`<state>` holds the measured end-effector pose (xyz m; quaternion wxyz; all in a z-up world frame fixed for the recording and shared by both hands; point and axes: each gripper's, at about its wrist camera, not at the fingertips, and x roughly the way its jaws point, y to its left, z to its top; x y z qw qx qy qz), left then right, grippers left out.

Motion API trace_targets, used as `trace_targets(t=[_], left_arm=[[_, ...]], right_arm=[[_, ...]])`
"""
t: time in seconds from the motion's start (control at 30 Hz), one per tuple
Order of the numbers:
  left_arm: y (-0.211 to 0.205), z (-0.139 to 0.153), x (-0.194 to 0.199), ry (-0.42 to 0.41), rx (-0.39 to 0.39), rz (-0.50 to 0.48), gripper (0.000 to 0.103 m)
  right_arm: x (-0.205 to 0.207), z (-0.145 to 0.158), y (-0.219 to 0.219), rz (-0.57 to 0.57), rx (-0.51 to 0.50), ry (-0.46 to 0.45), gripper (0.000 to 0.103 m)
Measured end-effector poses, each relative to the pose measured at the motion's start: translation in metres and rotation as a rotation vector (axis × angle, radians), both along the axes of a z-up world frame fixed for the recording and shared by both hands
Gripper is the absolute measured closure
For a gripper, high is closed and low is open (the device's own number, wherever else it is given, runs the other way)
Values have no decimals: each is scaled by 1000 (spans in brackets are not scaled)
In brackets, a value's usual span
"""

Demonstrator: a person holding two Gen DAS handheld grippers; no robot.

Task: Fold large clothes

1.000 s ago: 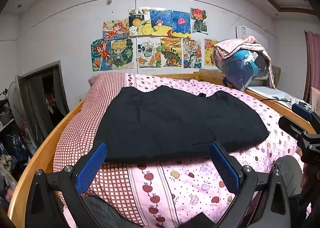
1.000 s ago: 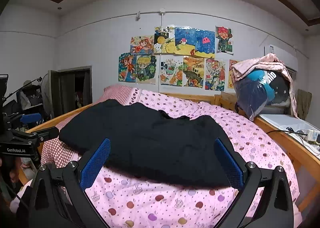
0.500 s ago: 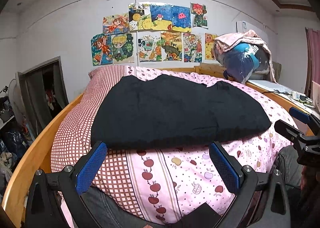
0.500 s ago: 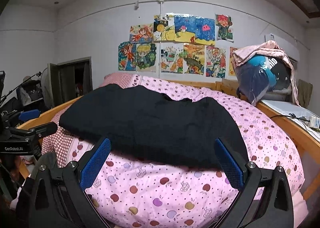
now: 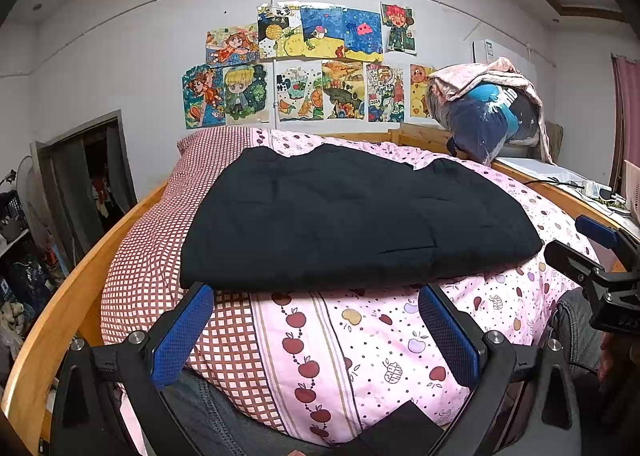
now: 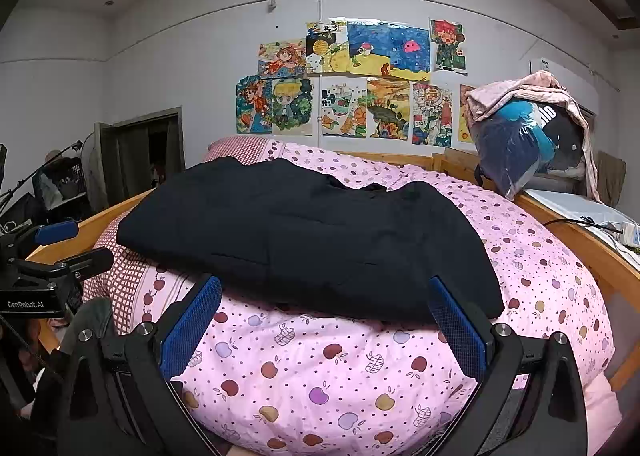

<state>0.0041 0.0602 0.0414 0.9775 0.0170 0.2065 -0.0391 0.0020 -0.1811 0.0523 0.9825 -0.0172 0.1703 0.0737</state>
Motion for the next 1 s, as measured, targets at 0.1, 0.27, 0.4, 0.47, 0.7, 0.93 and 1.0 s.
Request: trace_targets(t=[0.1,0.27,0.4,0.47,0.7,0.93,1.0], left_arm=[[0,0,0,0,0,0,0],[0,-1,0,-2,0,0,0],[0,-1,0,-1,0,0,0],[0,-1,-1,-2,-1,0,0],[0,-1,-1,-3,-1,0,0],[0,-2,-1,-4,-2,0,0],[0,-2,-1,-3,-2,0,0]], right_arm=[[0,0,0,0,0,-1,2],[0,1,0,-1,0,-3,2],[0,1,1,0,-1,-3,2],[0,1,0,0,-1,-3,2],[-1,1,1,0,0,-4,2],[-1,1,1,0,0,-5,2],[-2,3,1,0,1,-7,2]])
